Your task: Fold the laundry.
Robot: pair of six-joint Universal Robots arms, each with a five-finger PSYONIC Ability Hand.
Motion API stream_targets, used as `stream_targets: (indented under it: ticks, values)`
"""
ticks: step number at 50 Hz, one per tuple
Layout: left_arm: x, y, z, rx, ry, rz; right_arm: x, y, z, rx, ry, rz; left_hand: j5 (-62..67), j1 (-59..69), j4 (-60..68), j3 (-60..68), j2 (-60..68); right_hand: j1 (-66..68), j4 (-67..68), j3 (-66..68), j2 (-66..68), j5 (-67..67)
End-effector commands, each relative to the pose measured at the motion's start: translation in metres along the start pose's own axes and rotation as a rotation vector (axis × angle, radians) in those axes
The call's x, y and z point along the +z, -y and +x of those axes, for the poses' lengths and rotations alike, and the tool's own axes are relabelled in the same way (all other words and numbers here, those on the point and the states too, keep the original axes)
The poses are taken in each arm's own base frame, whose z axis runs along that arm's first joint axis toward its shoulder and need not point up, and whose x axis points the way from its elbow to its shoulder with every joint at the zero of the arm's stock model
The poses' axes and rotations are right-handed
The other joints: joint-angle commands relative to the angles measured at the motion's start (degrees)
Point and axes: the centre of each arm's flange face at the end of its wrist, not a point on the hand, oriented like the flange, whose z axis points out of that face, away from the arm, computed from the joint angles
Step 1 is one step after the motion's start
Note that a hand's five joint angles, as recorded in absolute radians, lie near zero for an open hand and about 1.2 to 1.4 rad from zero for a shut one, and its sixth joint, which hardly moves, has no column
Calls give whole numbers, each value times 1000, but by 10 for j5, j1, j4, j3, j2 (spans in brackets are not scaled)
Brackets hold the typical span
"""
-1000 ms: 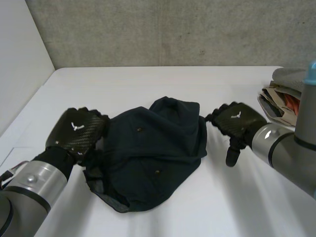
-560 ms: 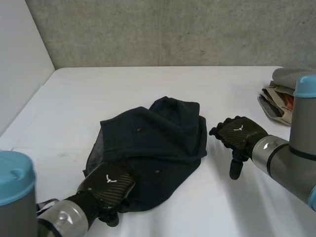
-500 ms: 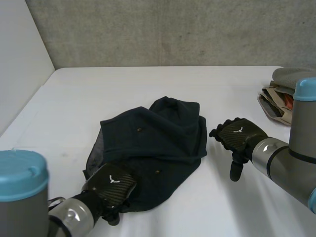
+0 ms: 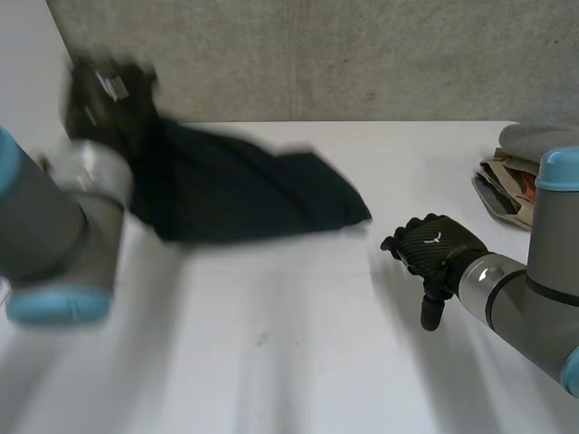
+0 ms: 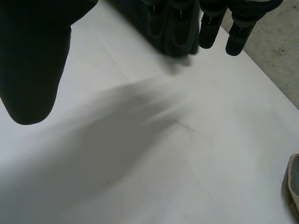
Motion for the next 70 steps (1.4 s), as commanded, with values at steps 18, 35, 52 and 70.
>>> stream_targets:
  ticks: [18,35,52,70]
  values:
    - [10,2,169,-349,-645,178,5,-1,31,48,-73,0,142,149,115,119,114,-27,-20,-19,-21,-28]
    - [-25,32,151,-298,-689,84,17,-8,37,72,-82,-11,-378,-370,-405,-401,-405,-27,-20,-19,-21,-28]
    - [-81,-42,61,-212,-502,-543,27,34,16,-252,115,314,-267,-259,-294,-290,-294,-27,-20,-19,-21,-28]
    - [-59,-130,108,-297,-476,-698,114,19,-21,-408,125,425,-470,-463,-497,-493,-498,566,574,574,572,566]
